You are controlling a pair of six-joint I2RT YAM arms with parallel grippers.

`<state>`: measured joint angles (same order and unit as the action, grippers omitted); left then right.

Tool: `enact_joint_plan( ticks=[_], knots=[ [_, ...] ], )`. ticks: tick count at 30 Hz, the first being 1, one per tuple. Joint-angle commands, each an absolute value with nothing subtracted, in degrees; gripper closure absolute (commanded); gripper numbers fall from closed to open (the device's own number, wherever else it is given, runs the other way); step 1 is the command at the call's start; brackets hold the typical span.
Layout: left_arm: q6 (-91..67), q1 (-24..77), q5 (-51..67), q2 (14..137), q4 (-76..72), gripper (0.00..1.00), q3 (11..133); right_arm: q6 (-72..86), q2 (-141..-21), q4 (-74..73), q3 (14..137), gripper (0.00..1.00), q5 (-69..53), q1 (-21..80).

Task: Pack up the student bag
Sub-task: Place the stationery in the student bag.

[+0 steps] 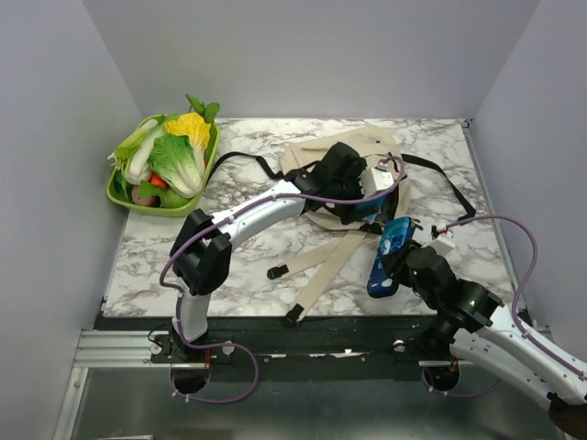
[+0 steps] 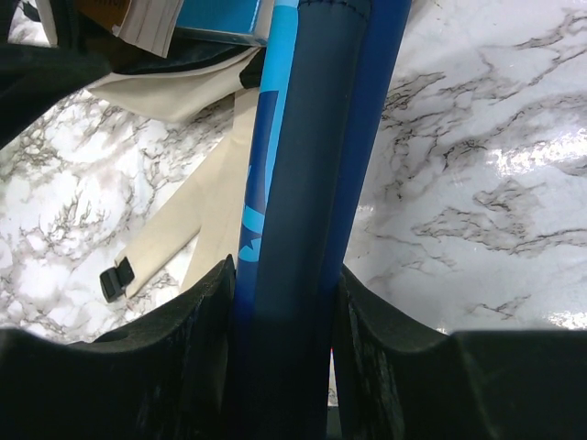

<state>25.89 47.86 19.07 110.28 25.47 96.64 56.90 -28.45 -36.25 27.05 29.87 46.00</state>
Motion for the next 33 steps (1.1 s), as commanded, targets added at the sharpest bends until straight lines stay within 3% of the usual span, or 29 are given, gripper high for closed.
enact_joint_plan(
  ticks=[1,7,9,12,13,15,19,27,33],
  knots=[
    [25.93,49.66,2.48,114.77,16.88,0.01,100.36,57.30,-27.68,-36.21,29.09,0.64,33.31,45.62],
    [28.39,49.57,-2.37,124.89,19.60,0.01,112.58,59.06,-29.88,-38.06,30.15,0.64,36.99,44.48],
    [28.48,49.13,-0.28,125.68,20.12,0.09,114.69,57.66,-31.11,-36.74,30.85,0.64,37.09,43.16],
    [26.72,47.99,4.04,125.77,23.55,0.59,119.52,54.15,-33.13,-32.71,31.46,0.64,34.64,38.77],
    [26.20,47.90,4.04,125.25,23.12,0.86,119.88,52.84,-34.09,-31.13,31.12,0.64,31.93,35.71],
    [27.15,47.72,3.87,123.05,22.85,1.00,119.97,49.67,-35.32,-25.95,30.76,0.64,28.23,32.10],
    [26.81,47.73,3.86,121.38,26.52,1.00,122.86,46.32,-42.17,-17.33,31.20,0.66,20.40,25.06],
    [23.47,47.99,10.19,120.85,33.30,1.00,126.30,42.02,-59.31,-6.51,41.21,0.71,13.98,24.87],
    [21.62,47.99,14.67,118.74,35.68,1.00,125.51,40.96,-63.71,3.95,39.11,0.74,12.65,24.87]
  ],
)
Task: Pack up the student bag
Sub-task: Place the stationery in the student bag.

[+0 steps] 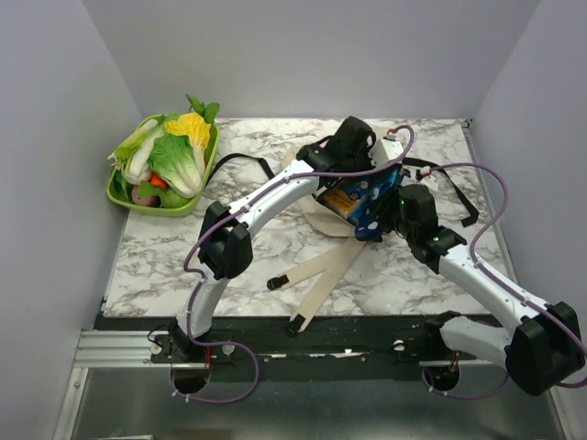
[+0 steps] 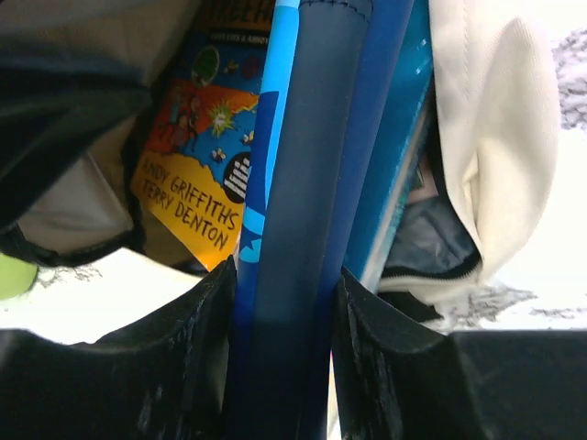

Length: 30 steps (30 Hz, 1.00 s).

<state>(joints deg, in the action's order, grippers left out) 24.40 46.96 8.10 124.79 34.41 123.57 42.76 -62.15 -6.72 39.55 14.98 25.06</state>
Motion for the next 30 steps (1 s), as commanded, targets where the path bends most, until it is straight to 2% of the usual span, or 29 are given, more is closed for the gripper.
enact_joint_plan(
  ticks=[1,5,9,17,20,22,24,25,26,30],
  knots=[
    [21.36,47.99,15.03,118.48,36.03,1.00,125.59,40.96,-64.85,3.78,40.33,0.74,13.27,24.87],
    [20.22,47.99,16.96,117.16,37.26,1.00,125.68,44.11,-73.71,-1.39,44.12,0.79,18.00,24.87],
    [19.60,48.25,18.81,116.63,38.58,1.00,125.51,45.35,-77.43,1.13,45.35,0.80,16.35,24.87],
    [20.31,48.16,20.04,116.54,39.20,1.00,123.05,47.28,-68.03,1.05,43.59,0.81,20.47,24.87],
    [19.69,48.16,21.96,116.72,40.33,1.00,123.75,45.80,-70.83,2.37,45.69,0.71,21.97,24.87],
    [19.34,48.25,23.37,116.54,41.13,1.00,124.54,44.57,-73.90,2.29,49.20,0.70,22.67,24.87],
    [19.07,48.16,25.57,116.02,42.62,1.00,125.07,44.03,-78.47,2.11,51.32,0.62,23.55,24.79],
    [19.07,48.08,26.36,115.84,43.06,1.00,125.16,43.77,-79.88,2.02,52.11,0.58,23.90,24.87],
    [18.81,48.08,27.06,115.32,43.68,1.00,125.24,43.42,-81.63,2.20,53.16,0.47,24.86,24.87],
    [17.14,47.73,29.79,114.79,44.21,1.00,125.24,41.48,-82.89,0.97,54.32,0.28,30.13,24.87]
  ],
)
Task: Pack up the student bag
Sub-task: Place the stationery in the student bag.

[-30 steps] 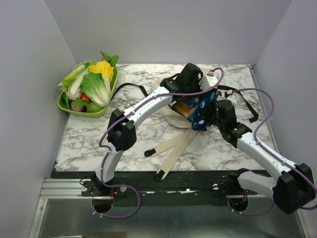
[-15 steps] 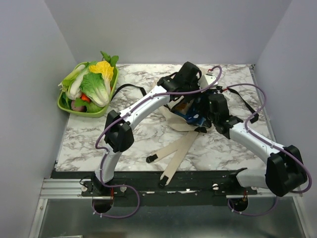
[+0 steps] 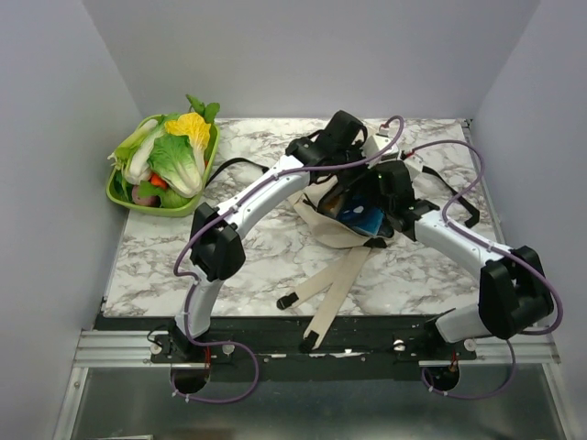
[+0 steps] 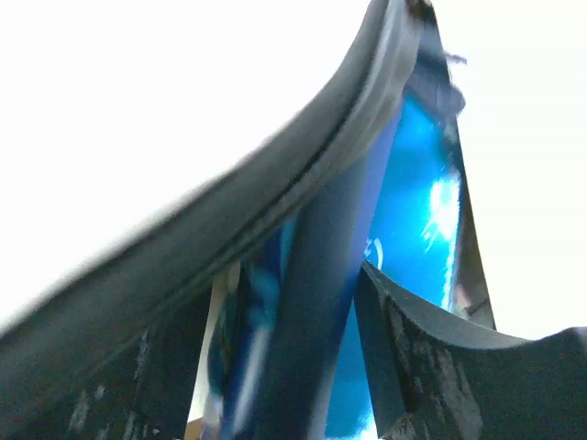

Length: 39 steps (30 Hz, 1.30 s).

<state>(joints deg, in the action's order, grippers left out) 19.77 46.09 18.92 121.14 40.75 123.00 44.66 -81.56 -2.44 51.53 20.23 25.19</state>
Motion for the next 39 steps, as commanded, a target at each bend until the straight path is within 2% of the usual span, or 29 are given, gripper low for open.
enact_joint_plan(
  ticks=[1,2,6,11,18,23,31,34,39],
  knots=[
    [17.23,47.72,29.71,114.79,44.30,1.00,125.07,41.31,-82.36,0.44,54.23,0.24,31.19,24.87],
    [17.14,47.64,29.71,114.61,44.12,1.00,124.81,40.87,-81.48,0.18,53.88,0.19,32.77,24.87],
    [16.79,46.93,29.36,114.96,43.16,1.00,123.23,39.82,-75.34,-4.91,49.94,0.12,30.77,24.87],
    [16.70,46.32,29.36,115.22,43.15,1.00,122.70,42.44,-63.56,-5.71,41.24,0.11,25.49,24.87],
    [17.84,46.32,28.39,114.61,43.15,1.00,120.86,49.03,-51.78,-13.77,28.22,0.11,25.93,24.87],
    [17.93,46.32,28.39,115.14,43.42,1.00,120.50,59.31,-54.48,-23.37,26.10,0.09,28.21,24.87],
    [18.63,46.23,27.25,114.70,43.86,1.00,120.76,63.89,-63.98,-23.55,26.11,0.12,23.90,24.87],
    [18.90,45.97,27.25,114.43,43.60,1.00,119.54,64.86,-58.38,-25.04,24.35,0.13,24.96,24.96],
    [19.16,45.44,27.24,114.78,42.89,1.00,118.57,54.79,-36.52,-21.20,23.73,0.12,25.32,24.96]
  ],
)
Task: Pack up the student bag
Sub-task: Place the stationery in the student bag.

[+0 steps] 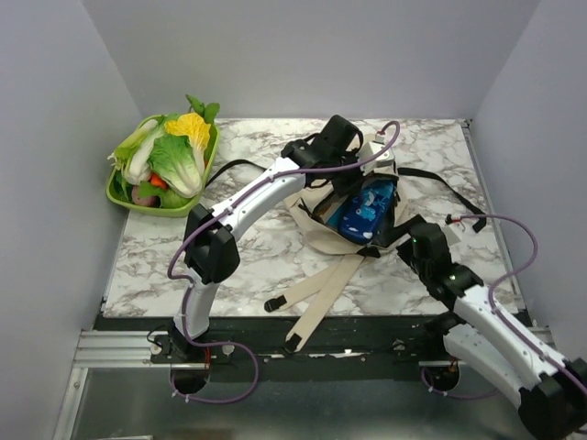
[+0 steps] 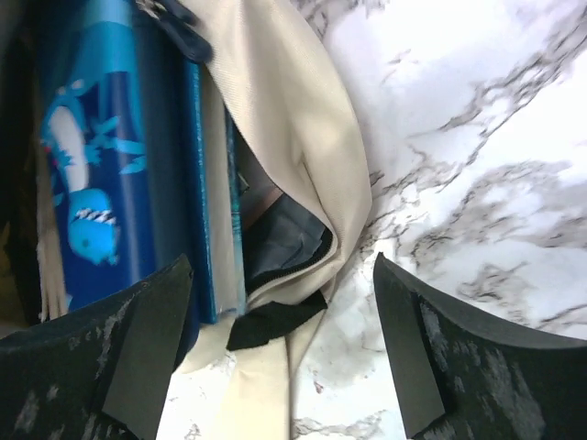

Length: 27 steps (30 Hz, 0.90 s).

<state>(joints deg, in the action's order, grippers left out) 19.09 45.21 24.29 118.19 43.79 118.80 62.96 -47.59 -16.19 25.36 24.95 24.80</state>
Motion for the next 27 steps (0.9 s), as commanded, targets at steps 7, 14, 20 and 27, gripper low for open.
enact_joint_plan(
  ticks=[7,14,20,27],
  knots=[
    [18.46,44.74,27.60,115.14,42.19,1.00,118.48,55.98,-40.67,-28.64,28.21,0.00,24.95,24.87],
    [18.46,43.95,27.86,114.87,42.10,1.00,118.65,65.39,-48.06,-35.34,27.60,0.18,28.74,24.87],
    [17.58,43.50,28.74,114.96,42.10,1.00,118.83,64.16,-58.08,-28.66,29.61,0.18,29.53,24.87],
    [17.75,43.33,29.09,114.61,42.45,1.00,117.86,64.68,-71.53,-23.03,35.41,0.19,29.00,24.79]
  ],
)
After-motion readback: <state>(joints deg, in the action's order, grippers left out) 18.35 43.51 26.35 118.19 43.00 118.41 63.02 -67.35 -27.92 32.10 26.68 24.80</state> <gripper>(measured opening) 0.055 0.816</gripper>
